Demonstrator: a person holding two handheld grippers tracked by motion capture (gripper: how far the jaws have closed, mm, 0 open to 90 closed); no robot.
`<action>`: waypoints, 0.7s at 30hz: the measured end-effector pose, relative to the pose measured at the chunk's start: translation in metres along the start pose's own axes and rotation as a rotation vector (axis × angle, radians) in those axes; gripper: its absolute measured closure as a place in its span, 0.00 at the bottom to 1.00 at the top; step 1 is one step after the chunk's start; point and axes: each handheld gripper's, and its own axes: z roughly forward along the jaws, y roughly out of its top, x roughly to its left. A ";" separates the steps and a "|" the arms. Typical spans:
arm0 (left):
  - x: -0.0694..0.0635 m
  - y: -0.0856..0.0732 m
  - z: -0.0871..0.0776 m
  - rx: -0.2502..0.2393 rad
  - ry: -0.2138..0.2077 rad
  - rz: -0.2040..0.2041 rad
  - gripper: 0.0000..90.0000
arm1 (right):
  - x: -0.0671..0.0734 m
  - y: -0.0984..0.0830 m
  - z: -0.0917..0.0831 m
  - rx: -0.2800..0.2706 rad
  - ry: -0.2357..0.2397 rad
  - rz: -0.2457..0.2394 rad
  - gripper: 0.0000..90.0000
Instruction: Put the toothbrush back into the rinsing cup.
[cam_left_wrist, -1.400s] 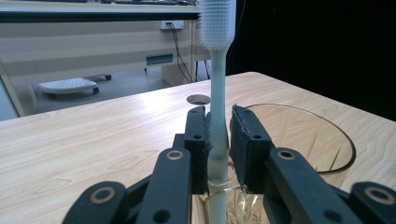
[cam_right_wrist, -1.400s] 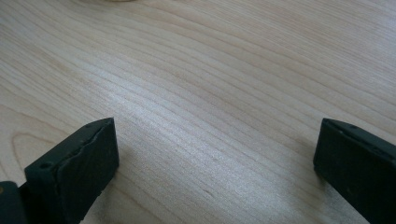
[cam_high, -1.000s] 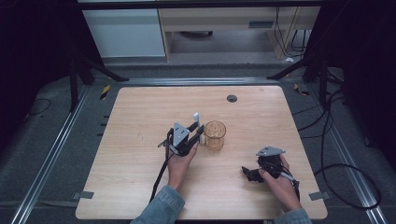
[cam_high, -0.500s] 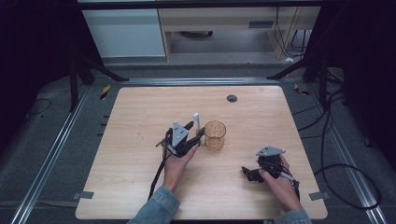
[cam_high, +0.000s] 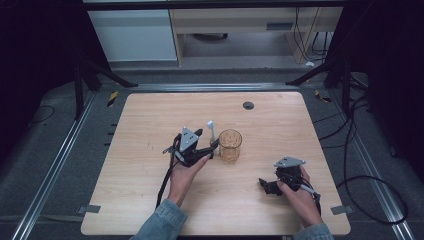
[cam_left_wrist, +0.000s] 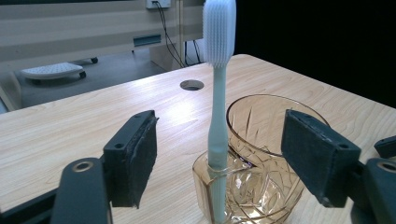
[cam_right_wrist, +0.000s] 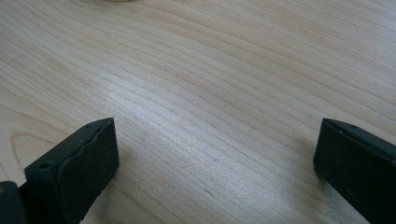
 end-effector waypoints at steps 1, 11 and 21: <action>0.001 0.001 0.000 0.008 -0.001 -0.001 0.28 | 0.000 0.000 0.000 0.000 0.000 0.000 0.00; 0.006 0.014 0.000 0.142 -0.042 -0.012 0.16 | 0.000 0.000 0.000 0.000 0.000 0.000 0.00; 0.012 0.020 -0.010 0.213 -0.076 0.008 0.09 | 0.000 0.000 0.000 0.000 0.000 0.000 0.00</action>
